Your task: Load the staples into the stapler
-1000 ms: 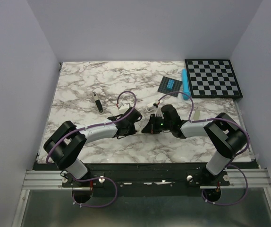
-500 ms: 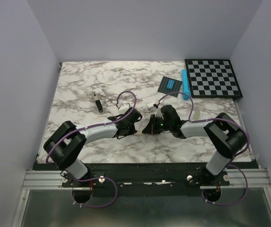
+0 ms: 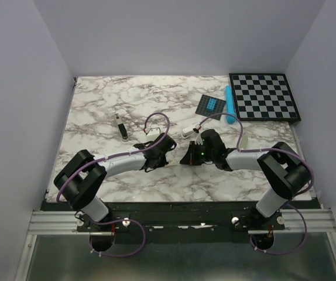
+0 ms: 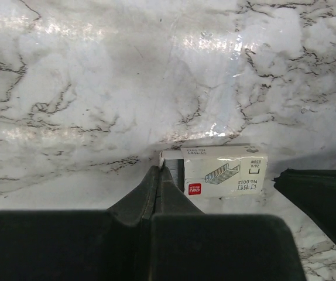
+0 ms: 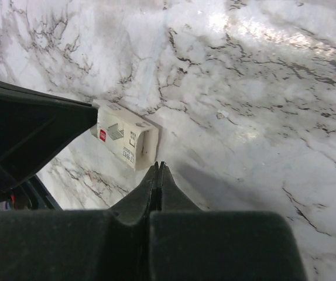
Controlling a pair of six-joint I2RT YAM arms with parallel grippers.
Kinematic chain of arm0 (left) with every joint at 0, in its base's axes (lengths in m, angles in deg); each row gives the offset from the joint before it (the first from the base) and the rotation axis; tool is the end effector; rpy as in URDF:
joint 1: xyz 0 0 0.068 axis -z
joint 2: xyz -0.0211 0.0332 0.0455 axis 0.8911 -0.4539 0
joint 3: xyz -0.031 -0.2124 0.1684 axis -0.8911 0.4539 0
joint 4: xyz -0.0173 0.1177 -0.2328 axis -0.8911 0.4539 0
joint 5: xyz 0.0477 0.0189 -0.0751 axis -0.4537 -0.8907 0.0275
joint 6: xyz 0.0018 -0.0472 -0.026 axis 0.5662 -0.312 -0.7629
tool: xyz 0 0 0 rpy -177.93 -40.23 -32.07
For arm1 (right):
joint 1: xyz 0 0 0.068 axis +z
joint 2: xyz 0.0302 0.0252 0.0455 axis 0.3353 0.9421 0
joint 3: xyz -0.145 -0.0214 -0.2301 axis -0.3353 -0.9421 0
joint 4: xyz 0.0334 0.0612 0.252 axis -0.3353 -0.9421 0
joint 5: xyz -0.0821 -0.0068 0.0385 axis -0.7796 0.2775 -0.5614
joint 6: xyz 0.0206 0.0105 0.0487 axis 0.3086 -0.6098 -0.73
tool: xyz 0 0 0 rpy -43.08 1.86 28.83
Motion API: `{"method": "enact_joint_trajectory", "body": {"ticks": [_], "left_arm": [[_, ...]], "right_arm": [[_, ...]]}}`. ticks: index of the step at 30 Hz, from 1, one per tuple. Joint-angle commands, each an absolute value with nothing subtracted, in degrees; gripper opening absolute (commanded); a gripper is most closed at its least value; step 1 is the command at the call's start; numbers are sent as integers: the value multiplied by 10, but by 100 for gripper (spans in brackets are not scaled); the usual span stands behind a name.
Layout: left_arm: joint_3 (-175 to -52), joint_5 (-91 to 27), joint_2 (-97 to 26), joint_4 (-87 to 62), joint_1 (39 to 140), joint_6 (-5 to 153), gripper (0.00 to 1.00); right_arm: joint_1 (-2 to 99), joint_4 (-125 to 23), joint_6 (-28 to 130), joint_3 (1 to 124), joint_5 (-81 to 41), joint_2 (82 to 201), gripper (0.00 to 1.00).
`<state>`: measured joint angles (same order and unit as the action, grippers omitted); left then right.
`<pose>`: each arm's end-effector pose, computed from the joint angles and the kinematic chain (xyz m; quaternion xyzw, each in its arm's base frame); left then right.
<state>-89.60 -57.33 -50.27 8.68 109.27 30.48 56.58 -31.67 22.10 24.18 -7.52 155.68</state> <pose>0.2112 -0.2057 0.1645 -0.1070 0.9520 -0.0998 0.2689 0.2385 0.1954 0.1338 -0.0857 0.8873 0.3811 0.2450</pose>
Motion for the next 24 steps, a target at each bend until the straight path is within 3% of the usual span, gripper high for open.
{"method": "enact_joint_trajectory", "body": {"ticks": [1, 7, 10, 11, 14, 17, 24], "left_arm": [[-909, -608, -495, 131, 1092, 318, 0], [-913, -607, -491, 133, 1091, 323, 0], [-912, -599, -490, 127, 1091, 323, 0], [-912, -598, -490, 125, 1091, 324, 0], [-913, -594, -492, 122, 1091, 326, 0], [-913, -591, -493, 120, 1091, 327, 0], [-911, -582, -494, 111, 1091, 327, 0]], "right_arm": [[560, -358, 241, 247, -112, 1541, 1], [557, -349, 246, 246, -101, 1534, 1], [556, -320, 234, 238, -80, 1524, 16], [556, -313, 231, 238, -75, 1522, 30], [557, -295, 217, 245, -50, 1529, 46], [557, -279, 205, 258, -28, 1549, 54], [557, -257, 183, 284, 2, 1596, 51]]}}
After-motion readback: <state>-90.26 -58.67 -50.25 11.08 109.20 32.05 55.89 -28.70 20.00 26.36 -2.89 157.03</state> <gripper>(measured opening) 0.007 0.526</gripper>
